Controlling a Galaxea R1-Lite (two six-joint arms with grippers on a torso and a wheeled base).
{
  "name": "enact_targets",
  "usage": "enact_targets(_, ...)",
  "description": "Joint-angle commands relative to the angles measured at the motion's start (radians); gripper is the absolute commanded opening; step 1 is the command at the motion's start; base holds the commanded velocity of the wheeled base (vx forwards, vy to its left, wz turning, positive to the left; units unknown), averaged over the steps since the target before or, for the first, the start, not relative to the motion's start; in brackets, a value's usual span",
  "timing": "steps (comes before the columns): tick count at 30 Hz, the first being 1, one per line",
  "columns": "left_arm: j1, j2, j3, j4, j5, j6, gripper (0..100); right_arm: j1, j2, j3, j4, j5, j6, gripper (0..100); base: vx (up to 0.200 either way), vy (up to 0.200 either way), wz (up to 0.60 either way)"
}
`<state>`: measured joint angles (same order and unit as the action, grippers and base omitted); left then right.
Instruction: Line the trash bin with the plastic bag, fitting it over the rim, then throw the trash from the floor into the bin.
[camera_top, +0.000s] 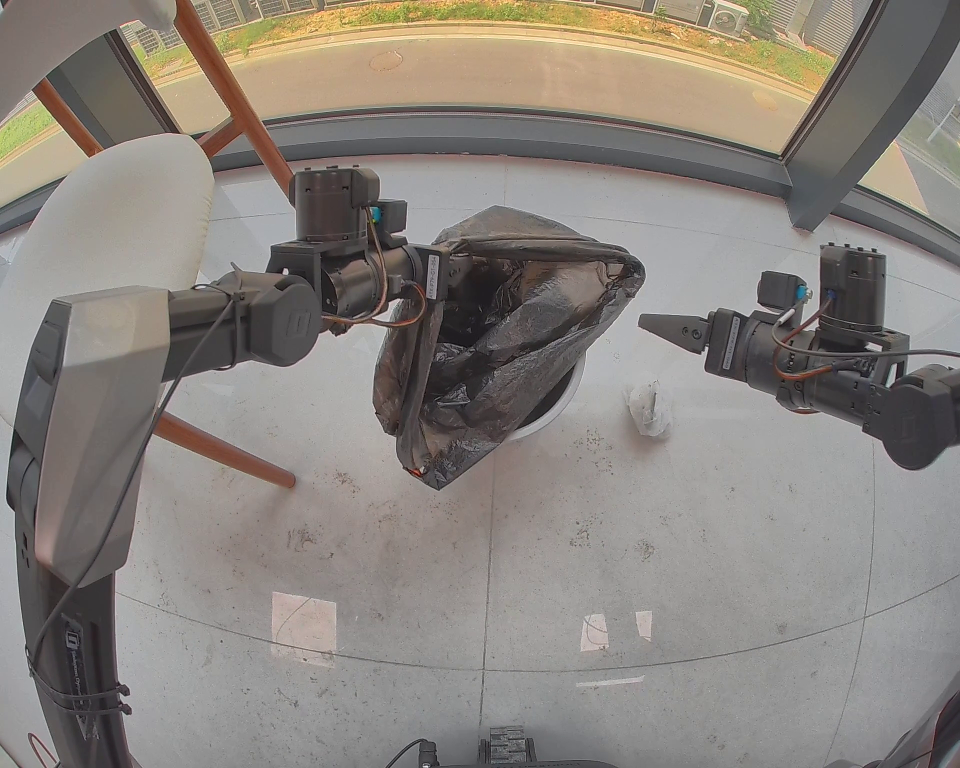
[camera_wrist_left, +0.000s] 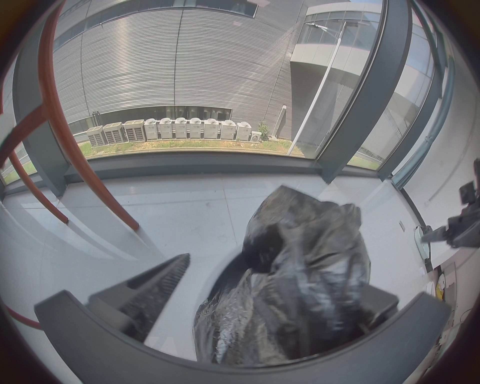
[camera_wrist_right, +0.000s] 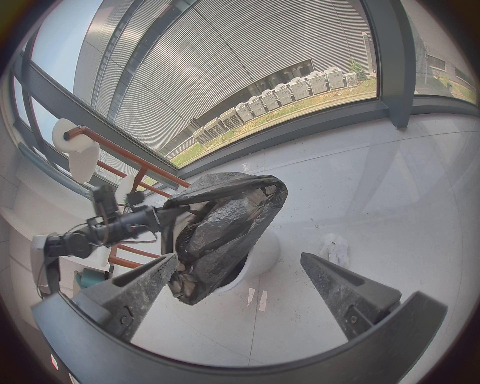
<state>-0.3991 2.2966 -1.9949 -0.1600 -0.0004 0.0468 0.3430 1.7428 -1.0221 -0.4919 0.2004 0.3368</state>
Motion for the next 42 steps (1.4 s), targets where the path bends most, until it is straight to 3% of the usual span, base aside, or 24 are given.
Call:
enact_targets(1,0.025,0.057,-0.005,0.01,0.002,0.008,100,0.001,-0.103,0.065,-0.002,-0.001,0.001,100,0.0,0.0,0.0)
enact_targets(8,0.083,0.063,-0.005,0.069,-0.004,0.05,100,0.004,-0.143,0.119,-0.007,-0.018,0.002,100,0.0,0.0,0.0)
enact_targets(25,0.003,0.087,-0.005,0.275,-0.007,0.045,100,0.018,-0.146,0.126,-0.013,-0.022,0.004,100,0.0,0.0,0.0)
enact_targets(37,0.019,0.15,-0.005,0.267,0.0,0.097,100,0.016,-0.155,0.128,-0.013,-0.021,0.004,100,0.0,0.0,0.0)
enact_targets(42,0.019,0.15,-0.005,0.181,-0.006,0.108,100,0.016,-0.157,0.128,-0.013,-0.021,0.004,100,0.0,0.0,0.0)
